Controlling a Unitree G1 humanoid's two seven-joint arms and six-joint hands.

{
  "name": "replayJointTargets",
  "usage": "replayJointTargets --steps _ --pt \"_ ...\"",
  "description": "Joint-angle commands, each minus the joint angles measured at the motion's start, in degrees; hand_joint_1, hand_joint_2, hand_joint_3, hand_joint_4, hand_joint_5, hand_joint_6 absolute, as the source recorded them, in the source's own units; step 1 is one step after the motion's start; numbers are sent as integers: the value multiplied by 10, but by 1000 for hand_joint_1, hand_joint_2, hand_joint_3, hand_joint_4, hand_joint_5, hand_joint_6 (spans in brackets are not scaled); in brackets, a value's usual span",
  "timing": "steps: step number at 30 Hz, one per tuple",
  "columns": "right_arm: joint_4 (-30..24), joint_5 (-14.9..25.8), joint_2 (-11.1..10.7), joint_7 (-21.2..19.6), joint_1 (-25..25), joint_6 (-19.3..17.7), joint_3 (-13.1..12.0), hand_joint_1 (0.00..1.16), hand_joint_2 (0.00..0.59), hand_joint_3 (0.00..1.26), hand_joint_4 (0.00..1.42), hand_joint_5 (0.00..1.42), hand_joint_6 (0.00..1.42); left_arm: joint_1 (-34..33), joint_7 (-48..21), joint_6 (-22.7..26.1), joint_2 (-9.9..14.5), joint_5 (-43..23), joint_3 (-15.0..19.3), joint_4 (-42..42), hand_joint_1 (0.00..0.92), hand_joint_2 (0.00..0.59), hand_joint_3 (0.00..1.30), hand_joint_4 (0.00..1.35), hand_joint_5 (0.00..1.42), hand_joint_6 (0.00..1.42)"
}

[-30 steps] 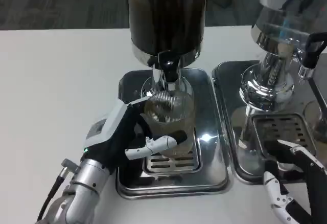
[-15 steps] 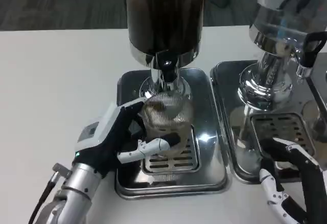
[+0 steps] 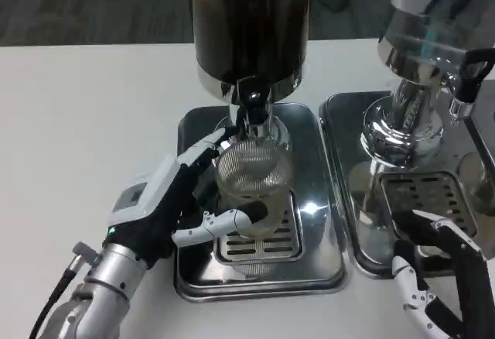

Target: Grasp the cup under the faucet to collect the drink, then remove the cup.

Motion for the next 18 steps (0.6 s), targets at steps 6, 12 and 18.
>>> replayJointTargets --steps 6,12,18 --pt "7 5 3 -14 -1 -13 -1 495 482 411 362 367 518 49 -20 -3 25 -14 24 -41 73 7 84 0 127 437" --pt "7 4 9 -17 -6 -12 3 494 480 411 365 369 518 93 -15 -21 66 -19 66 -90 74 6 83 0 127 432" --pt "6 -3 15 -21 -15 -7 9 487 485 411 368 372 518 131 -23 -35 105 -52 123 -122 74 6 83 0 120 430"
